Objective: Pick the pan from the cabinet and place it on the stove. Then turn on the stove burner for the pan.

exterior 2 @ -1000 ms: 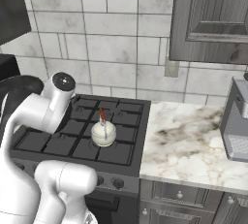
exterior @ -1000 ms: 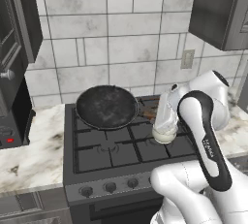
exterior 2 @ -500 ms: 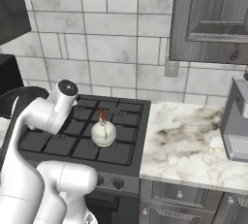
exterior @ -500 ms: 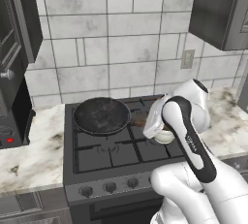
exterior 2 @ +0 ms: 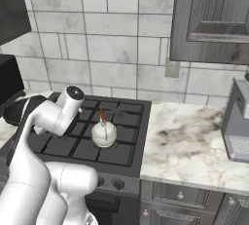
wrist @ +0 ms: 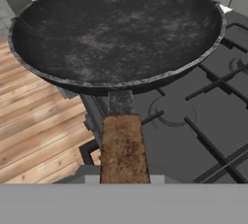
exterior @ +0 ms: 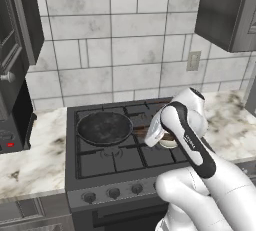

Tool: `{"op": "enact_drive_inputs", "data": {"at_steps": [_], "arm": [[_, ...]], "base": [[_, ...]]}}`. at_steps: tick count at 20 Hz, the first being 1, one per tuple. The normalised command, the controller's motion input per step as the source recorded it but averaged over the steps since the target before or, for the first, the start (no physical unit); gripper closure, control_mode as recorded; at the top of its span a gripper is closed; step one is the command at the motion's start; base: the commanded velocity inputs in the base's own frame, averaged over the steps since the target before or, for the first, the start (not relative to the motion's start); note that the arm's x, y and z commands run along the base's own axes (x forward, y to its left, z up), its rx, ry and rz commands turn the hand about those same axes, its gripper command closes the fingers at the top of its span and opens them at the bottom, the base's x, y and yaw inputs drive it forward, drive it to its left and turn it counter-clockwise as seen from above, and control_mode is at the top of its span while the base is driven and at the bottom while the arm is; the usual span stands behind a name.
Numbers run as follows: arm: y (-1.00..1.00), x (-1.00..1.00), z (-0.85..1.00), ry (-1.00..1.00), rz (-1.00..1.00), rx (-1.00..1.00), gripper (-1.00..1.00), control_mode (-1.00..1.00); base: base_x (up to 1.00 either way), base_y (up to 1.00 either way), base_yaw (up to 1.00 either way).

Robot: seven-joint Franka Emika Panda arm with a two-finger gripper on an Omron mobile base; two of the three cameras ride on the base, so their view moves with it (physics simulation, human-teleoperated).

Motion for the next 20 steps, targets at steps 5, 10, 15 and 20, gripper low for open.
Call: {"op": "enact_drive_inputs", "data": {"at_steps": [5, 10, 15, 20], "arm": [[-0.02, 0.0, -0.31, 0.05, -0.02, 0.0, 1.0, -1.0], [-0.06, 0.0, -0.32, 0.03, -0.05, 0.0, 1.0, -1.0], [-0.01, 0.0, -0.4, 0.04, -0.07, -0.03, 1.0, -1.0], [0.0, 0.01, -0.47, 0.08, -0.05, -0.06, 1.0, -1.0]], "base": [[0.0, 0.0, 0.0], [0.0, 0.0, 0.0], [0.0, 0.0, 0.0], [0.0, 0.0, 0.0]]}}
